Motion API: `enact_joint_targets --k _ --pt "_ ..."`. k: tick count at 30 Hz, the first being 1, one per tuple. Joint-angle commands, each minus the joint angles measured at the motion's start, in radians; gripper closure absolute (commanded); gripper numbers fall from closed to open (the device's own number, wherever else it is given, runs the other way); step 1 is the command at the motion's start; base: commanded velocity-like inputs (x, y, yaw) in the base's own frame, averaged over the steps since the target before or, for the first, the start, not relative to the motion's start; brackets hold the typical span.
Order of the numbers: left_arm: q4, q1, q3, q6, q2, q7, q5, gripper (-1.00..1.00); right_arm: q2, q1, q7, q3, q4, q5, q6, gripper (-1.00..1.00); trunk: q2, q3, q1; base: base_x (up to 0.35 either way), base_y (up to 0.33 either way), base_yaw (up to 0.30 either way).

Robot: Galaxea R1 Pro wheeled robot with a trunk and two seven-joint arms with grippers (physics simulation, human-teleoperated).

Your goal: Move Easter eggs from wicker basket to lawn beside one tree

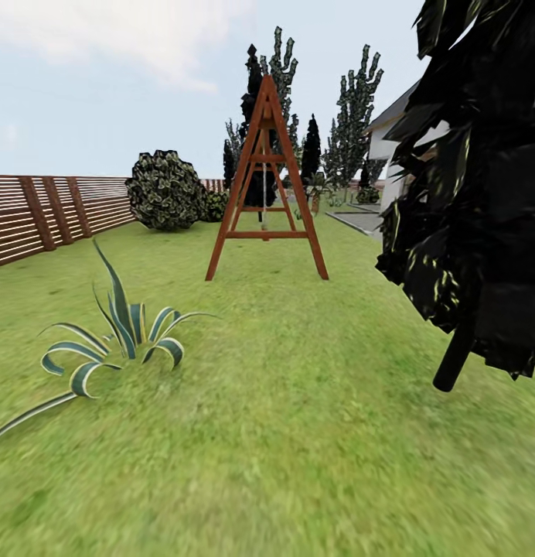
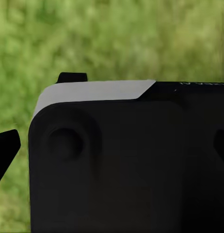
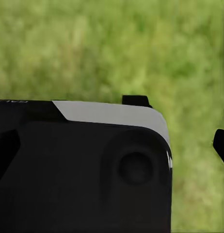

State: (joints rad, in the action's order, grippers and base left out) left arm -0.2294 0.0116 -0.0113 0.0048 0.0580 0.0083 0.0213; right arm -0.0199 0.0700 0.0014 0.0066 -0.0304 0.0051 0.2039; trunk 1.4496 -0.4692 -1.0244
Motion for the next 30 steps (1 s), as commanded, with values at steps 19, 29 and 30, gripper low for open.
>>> enact_joint_targets --k 19,29,30 --pt "-0.002 0.001 0.000 0.000 0.000 -0.002 0.002 -1.00 0.000 0.001 0.000 0.001 0.002 0.000 0.003 -1.00 0.000 -0.001 -0.001 0.315 -0.120 0.001" --pt "-0.002 0.001 0.000 0.000 0.000 -0.003 0.002 -1.00 -0.001 0.001 0.000 0.001 0.003 0.000 0.003 -1.00 0.000 -0.001 -0.001 0.326 -0.003 0.000" --pt "-0.002 0.000 0.001 0.000 0.000 -0.003 0.002 -1.00 -0.001 0.001 0.000 0.000 0.003 0.000 0.003 -1.00 0.000 -0.001 -0.001 0.326 0.000 0.000"
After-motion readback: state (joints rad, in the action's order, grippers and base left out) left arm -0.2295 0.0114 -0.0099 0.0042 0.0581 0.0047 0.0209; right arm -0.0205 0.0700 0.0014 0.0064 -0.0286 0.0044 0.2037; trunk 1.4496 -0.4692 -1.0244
